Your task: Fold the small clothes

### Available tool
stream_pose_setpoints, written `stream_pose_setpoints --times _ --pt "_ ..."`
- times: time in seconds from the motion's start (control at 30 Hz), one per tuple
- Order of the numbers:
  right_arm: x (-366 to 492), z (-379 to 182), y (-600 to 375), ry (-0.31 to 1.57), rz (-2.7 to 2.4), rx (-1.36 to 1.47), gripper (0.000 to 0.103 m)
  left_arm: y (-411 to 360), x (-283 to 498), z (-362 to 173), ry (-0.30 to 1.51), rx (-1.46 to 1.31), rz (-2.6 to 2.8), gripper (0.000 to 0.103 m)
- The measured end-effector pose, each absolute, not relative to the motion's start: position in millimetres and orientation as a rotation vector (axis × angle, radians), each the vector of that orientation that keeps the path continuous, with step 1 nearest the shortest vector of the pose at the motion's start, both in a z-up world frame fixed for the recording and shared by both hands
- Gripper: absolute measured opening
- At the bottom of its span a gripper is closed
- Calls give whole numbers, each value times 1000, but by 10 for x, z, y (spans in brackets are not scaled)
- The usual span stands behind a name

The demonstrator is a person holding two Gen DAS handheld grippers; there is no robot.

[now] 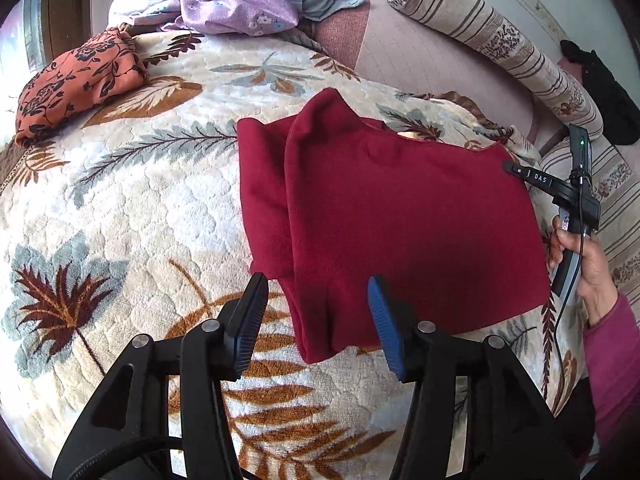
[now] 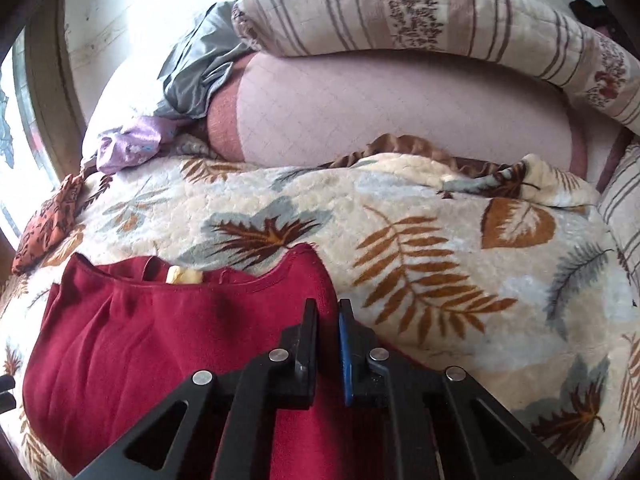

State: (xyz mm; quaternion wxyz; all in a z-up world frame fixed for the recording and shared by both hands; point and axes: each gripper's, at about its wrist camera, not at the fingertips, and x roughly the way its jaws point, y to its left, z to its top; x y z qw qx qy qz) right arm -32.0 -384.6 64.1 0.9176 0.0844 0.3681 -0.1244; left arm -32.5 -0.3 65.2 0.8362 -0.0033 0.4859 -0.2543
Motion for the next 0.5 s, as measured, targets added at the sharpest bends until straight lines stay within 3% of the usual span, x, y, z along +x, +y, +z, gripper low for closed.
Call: stream_pose_setpoints --times 0.37,0.47,0.5 --pt "-229 437 -4016 893 -278 263 8 -113 -274 465 1071 27 -504 52" --pt "-340 573 -4017 858 -325 312 32 -92 -286 494 1061 22 -500 52" --pt "-393 644 -3979 827 -325 325 45 -84 -294 510 1054 22 -497 52"
